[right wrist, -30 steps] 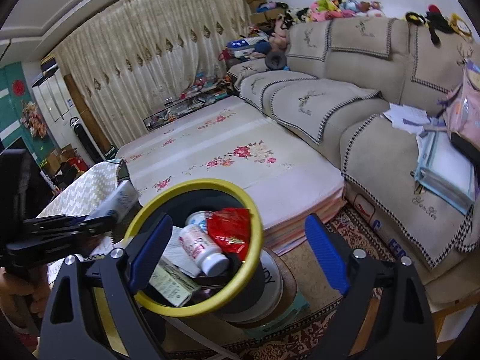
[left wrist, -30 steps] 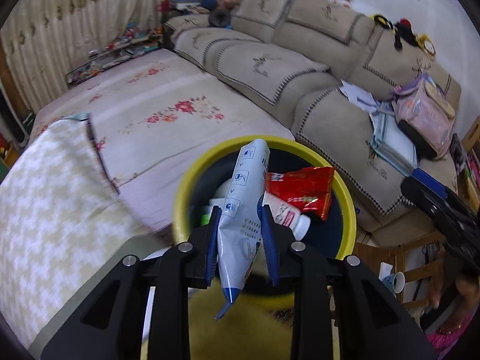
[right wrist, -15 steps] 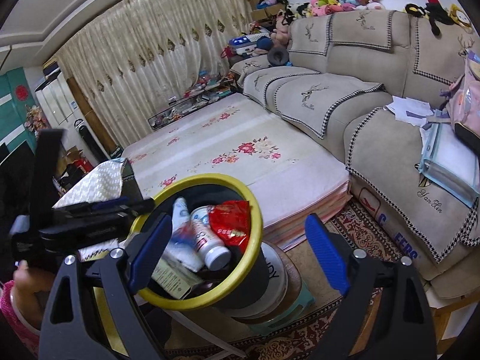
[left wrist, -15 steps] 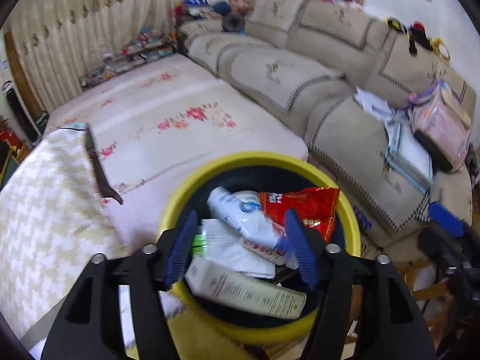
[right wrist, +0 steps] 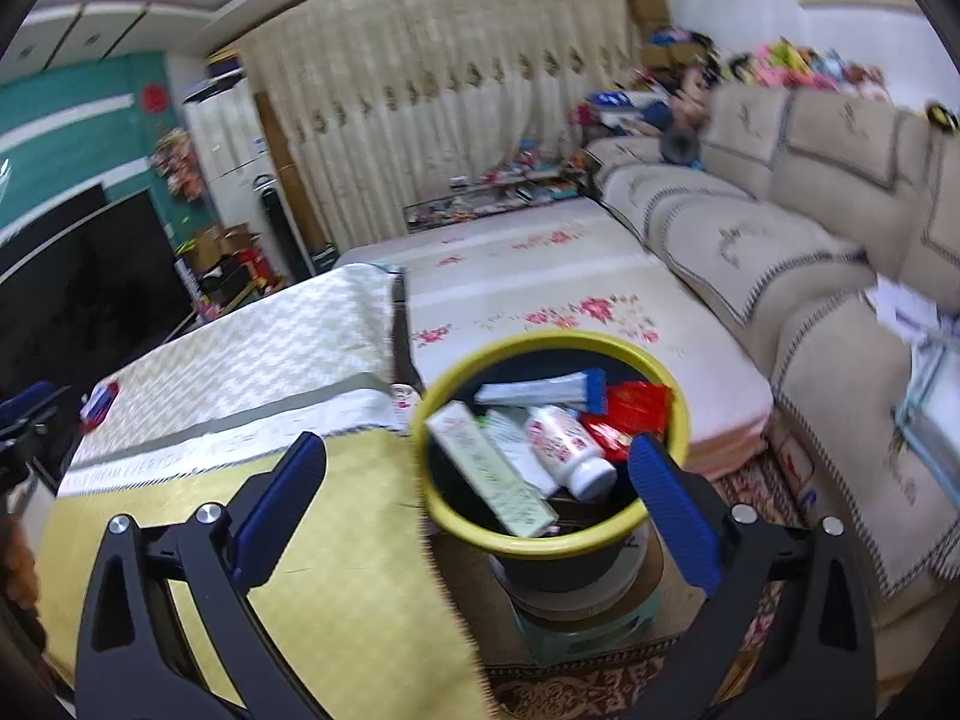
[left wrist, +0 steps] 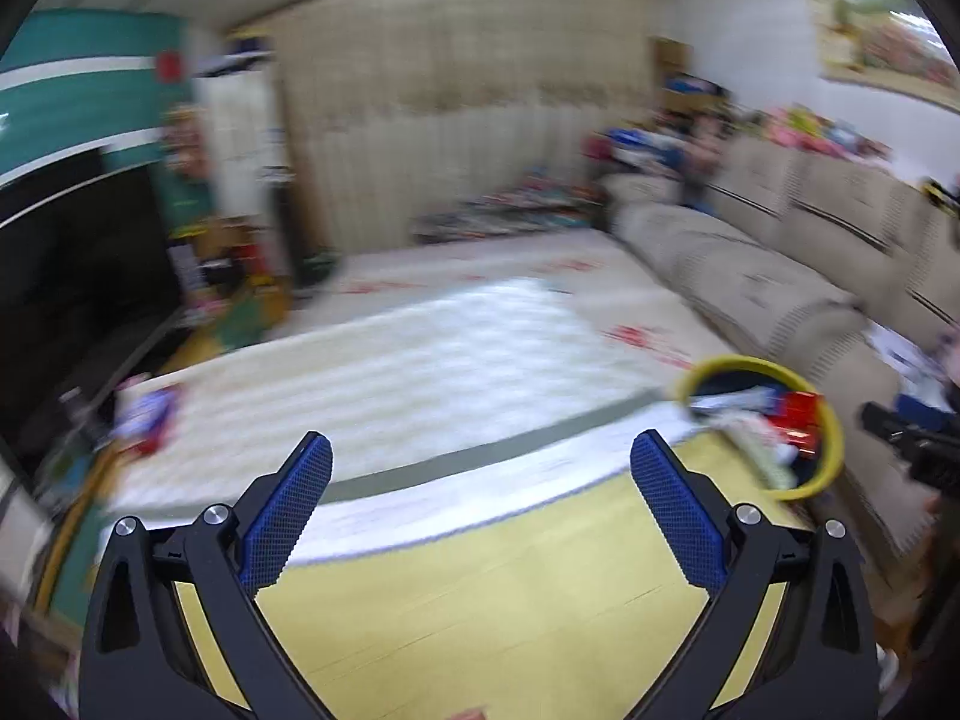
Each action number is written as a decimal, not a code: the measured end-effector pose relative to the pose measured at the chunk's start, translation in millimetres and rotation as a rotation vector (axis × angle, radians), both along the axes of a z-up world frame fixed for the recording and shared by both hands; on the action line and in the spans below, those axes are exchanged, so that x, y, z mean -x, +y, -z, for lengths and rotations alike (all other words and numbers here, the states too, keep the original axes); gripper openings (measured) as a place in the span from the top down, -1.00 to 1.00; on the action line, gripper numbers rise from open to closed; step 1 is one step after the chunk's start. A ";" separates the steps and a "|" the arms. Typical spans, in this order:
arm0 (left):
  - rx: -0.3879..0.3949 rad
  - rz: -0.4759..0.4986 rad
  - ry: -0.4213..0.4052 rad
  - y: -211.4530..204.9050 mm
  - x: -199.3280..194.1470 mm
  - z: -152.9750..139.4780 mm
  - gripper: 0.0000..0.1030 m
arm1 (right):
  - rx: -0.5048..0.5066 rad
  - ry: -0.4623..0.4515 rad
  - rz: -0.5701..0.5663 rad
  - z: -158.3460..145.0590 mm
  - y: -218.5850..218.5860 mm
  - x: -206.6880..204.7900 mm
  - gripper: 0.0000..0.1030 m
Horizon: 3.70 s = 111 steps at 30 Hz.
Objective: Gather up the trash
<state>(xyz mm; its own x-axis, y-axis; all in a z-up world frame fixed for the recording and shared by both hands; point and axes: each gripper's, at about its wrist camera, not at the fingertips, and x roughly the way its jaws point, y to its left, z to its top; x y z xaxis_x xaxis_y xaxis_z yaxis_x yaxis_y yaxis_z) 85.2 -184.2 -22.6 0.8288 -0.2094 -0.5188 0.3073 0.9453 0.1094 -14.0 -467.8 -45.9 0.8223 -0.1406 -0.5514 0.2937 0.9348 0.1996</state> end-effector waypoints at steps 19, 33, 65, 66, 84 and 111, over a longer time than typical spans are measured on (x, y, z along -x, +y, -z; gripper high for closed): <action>0.114 -0.285 -0.010 159.4 113.9 -2.9 -0.91 | 0.148 -0.062 -0.141 -55.0 84.3 35.4 -0.87; 0.120 -0.328 -0.033 173.5 115.4 -12.8 -0.91 | 0.128 -0.055 -0.169 -52.6 92.8 23.5 -0.87; 0.124 -0.315 -0.077 163.6 134.9 -23.4 -0.91 | 0.121 -0.076 -0.155 -57.7 91.6 27.2 -0.87; 0.124 -0.313 -0.077 162.8 135.1 -23.3 -0.91 | 0.121 -0.075 -0.151 -58.0 90.3 27.9 -0.87; 0.141 -0.306 -0.044 166.4 130.2 -17.3 -0.91 | 0.122 -0.065 -0.159 -55.9 91.5 26.2 -0.87; 0.130 -0.304 -0.032 166.6 125.7 -11.7 -0.91 | 0.117 -0.059 -0.166 -52.5 94.1 24.1 -0.87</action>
